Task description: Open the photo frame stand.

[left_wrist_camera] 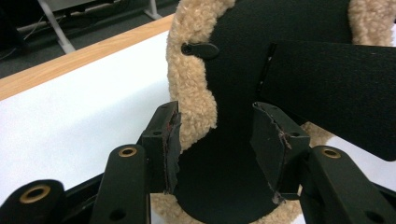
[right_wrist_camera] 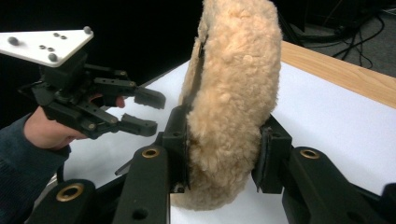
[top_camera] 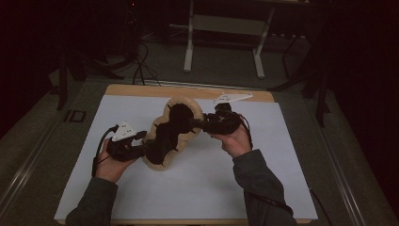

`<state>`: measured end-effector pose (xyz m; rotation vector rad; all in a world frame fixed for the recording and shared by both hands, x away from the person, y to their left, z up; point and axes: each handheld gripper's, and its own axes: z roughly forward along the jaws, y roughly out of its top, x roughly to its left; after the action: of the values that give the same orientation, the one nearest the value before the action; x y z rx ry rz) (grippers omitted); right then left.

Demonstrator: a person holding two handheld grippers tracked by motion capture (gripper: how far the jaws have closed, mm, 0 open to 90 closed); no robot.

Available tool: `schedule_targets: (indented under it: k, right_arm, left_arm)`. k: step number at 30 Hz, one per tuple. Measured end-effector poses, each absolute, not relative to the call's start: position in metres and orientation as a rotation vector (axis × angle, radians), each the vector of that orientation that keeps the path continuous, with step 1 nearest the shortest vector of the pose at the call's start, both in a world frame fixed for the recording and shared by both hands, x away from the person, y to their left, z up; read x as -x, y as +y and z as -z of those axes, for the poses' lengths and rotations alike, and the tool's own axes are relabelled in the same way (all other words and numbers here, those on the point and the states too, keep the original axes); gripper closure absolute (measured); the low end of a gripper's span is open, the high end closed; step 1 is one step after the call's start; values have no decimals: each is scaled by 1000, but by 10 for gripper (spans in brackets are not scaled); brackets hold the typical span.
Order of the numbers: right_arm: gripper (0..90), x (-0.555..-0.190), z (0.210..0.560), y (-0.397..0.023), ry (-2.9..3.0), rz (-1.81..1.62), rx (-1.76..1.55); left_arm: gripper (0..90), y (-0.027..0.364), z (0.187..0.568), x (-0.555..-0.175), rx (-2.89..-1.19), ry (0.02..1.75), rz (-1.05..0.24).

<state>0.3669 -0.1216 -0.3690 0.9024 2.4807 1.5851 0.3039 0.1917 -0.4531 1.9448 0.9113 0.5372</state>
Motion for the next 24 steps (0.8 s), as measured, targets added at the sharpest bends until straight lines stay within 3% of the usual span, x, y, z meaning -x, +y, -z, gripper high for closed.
schedule_targets:
  k: [24]
  right_arm:
    - [668, -354, 340, -127, 2524, -1536, -625]
  left_arm:
    - [498, 188, 452, -307, -1924, 870, -518]
